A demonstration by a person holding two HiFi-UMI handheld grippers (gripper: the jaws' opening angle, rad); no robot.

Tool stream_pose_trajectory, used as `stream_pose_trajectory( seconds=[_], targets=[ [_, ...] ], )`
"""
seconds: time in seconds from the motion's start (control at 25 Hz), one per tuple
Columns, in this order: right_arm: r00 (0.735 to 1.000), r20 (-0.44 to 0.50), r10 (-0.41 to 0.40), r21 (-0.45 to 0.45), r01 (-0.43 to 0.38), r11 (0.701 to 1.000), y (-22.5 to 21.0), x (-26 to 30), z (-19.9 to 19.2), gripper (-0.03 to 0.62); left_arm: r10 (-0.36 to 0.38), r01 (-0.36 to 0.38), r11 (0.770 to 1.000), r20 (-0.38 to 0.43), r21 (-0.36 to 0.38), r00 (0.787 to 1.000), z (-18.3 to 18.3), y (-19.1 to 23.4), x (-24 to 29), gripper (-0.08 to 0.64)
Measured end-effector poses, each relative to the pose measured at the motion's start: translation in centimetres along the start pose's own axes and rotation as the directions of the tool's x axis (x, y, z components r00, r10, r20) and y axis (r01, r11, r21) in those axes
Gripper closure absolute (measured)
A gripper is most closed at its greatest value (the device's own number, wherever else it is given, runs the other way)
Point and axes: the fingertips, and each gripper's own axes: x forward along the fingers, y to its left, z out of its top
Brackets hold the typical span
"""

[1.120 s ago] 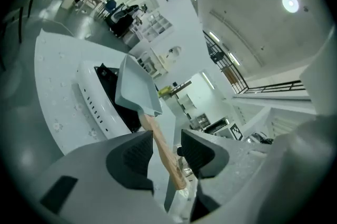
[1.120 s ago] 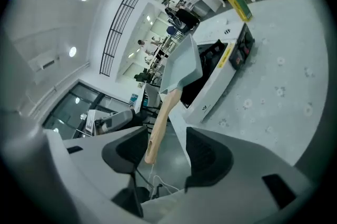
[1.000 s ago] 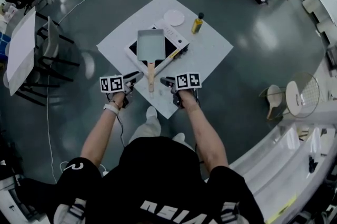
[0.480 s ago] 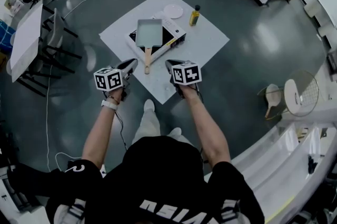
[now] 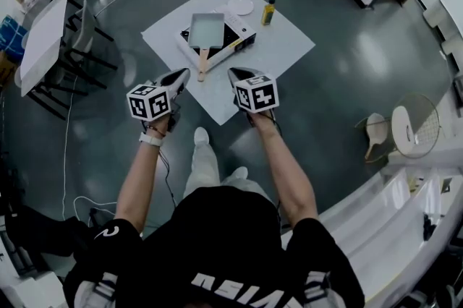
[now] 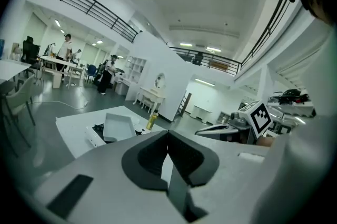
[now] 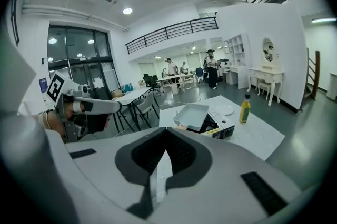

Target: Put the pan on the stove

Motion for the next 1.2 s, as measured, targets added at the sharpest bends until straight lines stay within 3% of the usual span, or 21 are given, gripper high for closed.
stream_pose_trajectory(
  seconds=[0.64,1.2],
  targets=[
    [0.996,0.078,0.036,-0.108,-0.028,0.994,3.3,-5.3,2.7,0.595,0.013,-0.016,0.994,0.024,0.111,1.0,2.5,-7.1,-3.0,0.56],
    [0.989,0.142,0.031,-0.179,-0.005,0.984,5.0,-6.3,6.6,0.596,0.034,-0.044,0.985,0.059,0.166,0.998,5.1,-8.2,-3.9,0.56]
  ],
)
